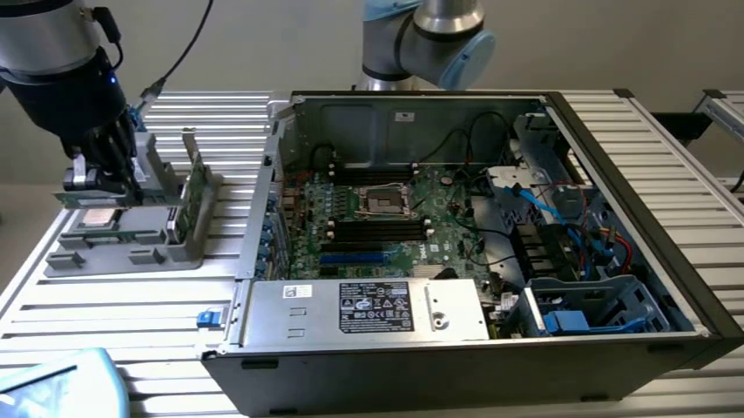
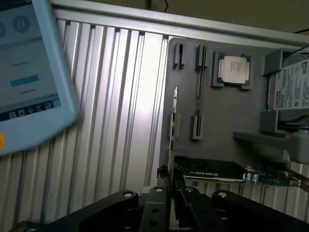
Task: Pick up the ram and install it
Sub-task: 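Pick up the ram and move it above insertion slot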
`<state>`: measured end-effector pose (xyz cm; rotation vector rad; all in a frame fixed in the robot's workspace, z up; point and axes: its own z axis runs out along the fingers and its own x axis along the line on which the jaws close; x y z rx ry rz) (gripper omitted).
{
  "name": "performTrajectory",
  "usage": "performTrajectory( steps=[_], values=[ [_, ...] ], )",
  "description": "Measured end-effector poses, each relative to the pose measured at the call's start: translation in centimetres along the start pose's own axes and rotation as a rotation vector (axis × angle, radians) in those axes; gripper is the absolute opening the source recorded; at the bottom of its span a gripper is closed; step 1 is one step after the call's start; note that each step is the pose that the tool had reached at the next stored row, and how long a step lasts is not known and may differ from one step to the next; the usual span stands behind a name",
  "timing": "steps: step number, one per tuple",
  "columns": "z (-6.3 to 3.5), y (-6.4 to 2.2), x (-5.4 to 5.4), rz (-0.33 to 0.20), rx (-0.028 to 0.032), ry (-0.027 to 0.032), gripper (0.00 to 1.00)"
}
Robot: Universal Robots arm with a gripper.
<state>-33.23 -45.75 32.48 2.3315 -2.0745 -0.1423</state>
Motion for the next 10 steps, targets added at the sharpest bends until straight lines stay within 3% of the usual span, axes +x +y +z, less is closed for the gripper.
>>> performTrajectory(
  steps=[10],
  values=[
    [-0.65, -3.5, 0.8, 0.0, -0.0109, -0.0068, 0.14]
  ],
)
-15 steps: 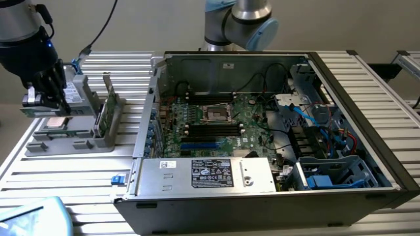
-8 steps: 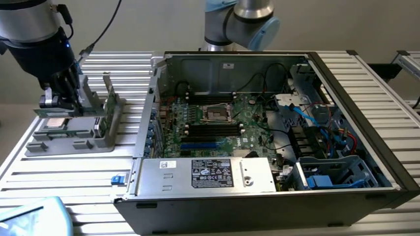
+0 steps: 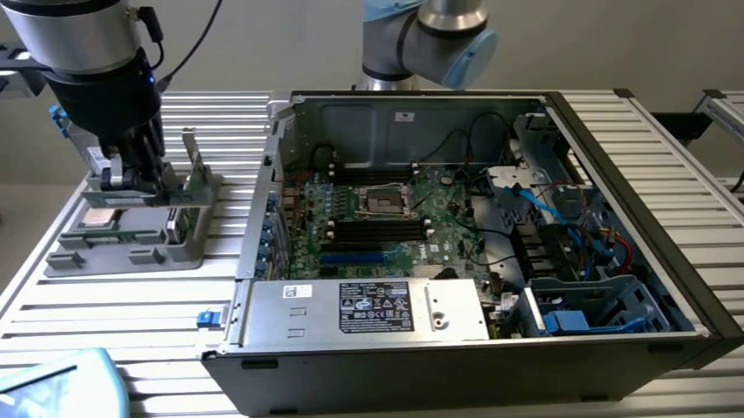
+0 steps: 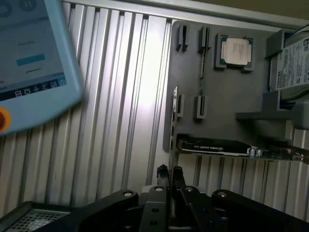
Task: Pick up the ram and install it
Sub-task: 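Pick up the ram and move it above insertion slot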
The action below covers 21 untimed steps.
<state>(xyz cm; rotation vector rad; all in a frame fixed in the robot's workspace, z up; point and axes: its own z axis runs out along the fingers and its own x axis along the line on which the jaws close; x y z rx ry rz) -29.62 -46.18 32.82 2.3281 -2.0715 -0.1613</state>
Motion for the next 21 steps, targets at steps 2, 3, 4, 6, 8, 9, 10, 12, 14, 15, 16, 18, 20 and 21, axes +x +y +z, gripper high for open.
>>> performTrajectory(
  steps=[2, 3, 4, 6, 8, 9, 10, 12, 14, 15, 16, 18, 20, 21],
  values=[
    [-0.31, -0.76, 0.1, 0.0, -0.0009, -0.0011, 0.14],
    [-0.52, -1.17, 0.1, -0.001, -0.0014, -0.0016, 0.14],
    [-0.79, -1.49, 0.2, -0.001, -0.0023, -0.0021, 0.14],
    [-1.45, -2.0, 0.2, 0.0, -0.0072, -0.0026, 0.14],
    [-1.96, -2.43, 0.3, 0.0, -0.0153, -0.0038, 0.14],
    [-2.21, -2.68, 0.3, 0.0, -0.0196, -0.0043, 0.14],
    [-2.5, -2.96, 0.3, 0.0, -0.0234, -0.0046, 0.14],
    [-3.12, -3.49, 0.4, 0.0, -0.0304, -0.0053, 0.14],
    [-3.67, -4.0, 0.4, 0.001, -0.0371, -0.0063, 0.14],
    [-3.91, -4.26, 0.5, 0.001, -0.0406, -0.0068, 0.14],
    [-4.14, -4.52, 0.5, 0.001, -0.0443, -0.0071, 0.14],
    [-4.62, -5.07, 0.6, 0.001, -0.0515, -0.0078, 0.14],
    [-5.09, -5.63, 0.6, 0.002, -0.0584, -0.0087, 0.14],
    [-5.31, -5.91, 0.6, 0.002, -0.0619, -0.0092, 0.14]
  ],
)
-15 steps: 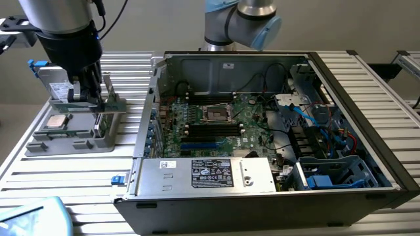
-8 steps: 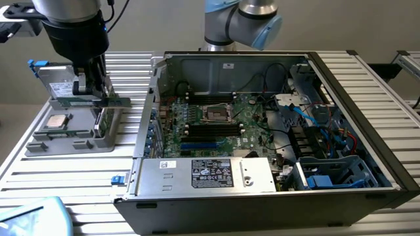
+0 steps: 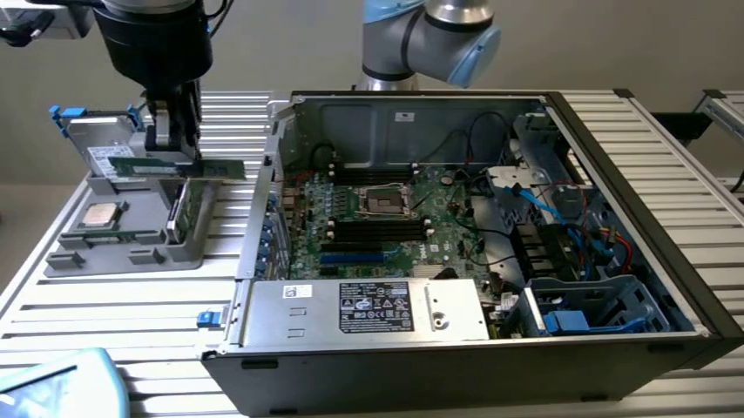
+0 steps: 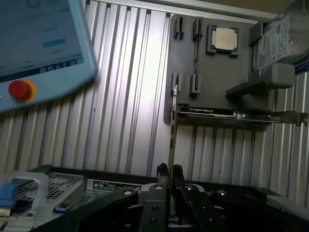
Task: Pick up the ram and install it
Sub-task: 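Pick up the ram and move it above insertion slot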
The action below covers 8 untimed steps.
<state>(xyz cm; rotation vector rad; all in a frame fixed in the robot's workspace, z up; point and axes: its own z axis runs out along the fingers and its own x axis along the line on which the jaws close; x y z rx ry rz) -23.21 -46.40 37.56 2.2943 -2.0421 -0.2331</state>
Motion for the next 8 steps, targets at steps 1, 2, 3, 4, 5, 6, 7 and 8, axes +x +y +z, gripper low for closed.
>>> performTrajectory(
  steps=[1, 2, 3, 4, 5, 6, 7, 8],
  values=[
    [-0.21, -0.27, 0.0, 0.0, -0.0033, -0.0005, 0.14],
    [-0.4, -0.57, 0.1, 0.0, -0.0063, -0.0008, 0.14],
    [-0.57, -0.89, 0.1, 0.0, -0.009, -0.0011, 0.14],
    [-0.7, -1.22, 0.1, 0.001, -0.0112, -0.0013, 0.14],
    [-0.81, -1.57, 0.2, 0.001, -0.013, -0.0015, 0.14],
    [-0.92, -1.94, 0.2, 0.0, -0.0146, -0.0016, 0.14],
    [-1.03, -2.33, 0.3, 0.0, -0.0161, -0.0019, 0.14],
    [-1.15, -2.73, 0.3, 0.0, -0.0177, -0.002, 0.14]
  ],
)
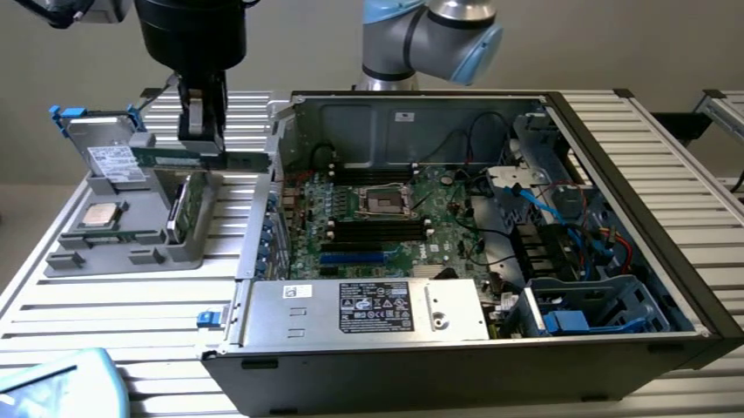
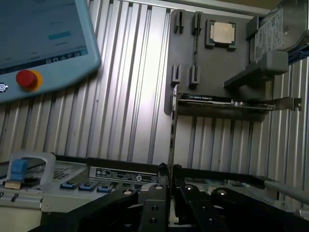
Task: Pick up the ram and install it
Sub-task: 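Pick up the ram and move it above insertion slot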
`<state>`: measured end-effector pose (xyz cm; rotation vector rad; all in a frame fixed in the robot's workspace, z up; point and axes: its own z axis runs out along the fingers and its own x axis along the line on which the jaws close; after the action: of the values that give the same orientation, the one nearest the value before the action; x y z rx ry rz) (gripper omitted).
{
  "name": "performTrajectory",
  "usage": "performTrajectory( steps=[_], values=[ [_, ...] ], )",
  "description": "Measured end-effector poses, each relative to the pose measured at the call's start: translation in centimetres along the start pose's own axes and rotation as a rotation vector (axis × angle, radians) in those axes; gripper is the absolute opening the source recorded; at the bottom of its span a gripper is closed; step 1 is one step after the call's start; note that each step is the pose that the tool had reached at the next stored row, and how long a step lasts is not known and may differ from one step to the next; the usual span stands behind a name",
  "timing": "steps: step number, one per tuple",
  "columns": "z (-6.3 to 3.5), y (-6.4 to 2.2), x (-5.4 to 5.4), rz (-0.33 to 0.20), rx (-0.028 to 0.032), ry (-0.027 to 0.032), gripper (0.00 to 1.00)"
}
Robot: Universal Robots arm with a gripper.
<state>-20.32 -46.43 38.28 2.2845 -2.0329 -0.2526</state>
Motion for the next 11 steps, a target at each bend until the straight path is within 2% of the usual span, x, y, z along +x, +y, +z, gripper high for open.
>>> performTrajectory(
  steps=[11],
  values=[
    [-1.3, -4.29, 0.5, -0.001, -0.0157, -0.0016, 0.14]
  ],
)
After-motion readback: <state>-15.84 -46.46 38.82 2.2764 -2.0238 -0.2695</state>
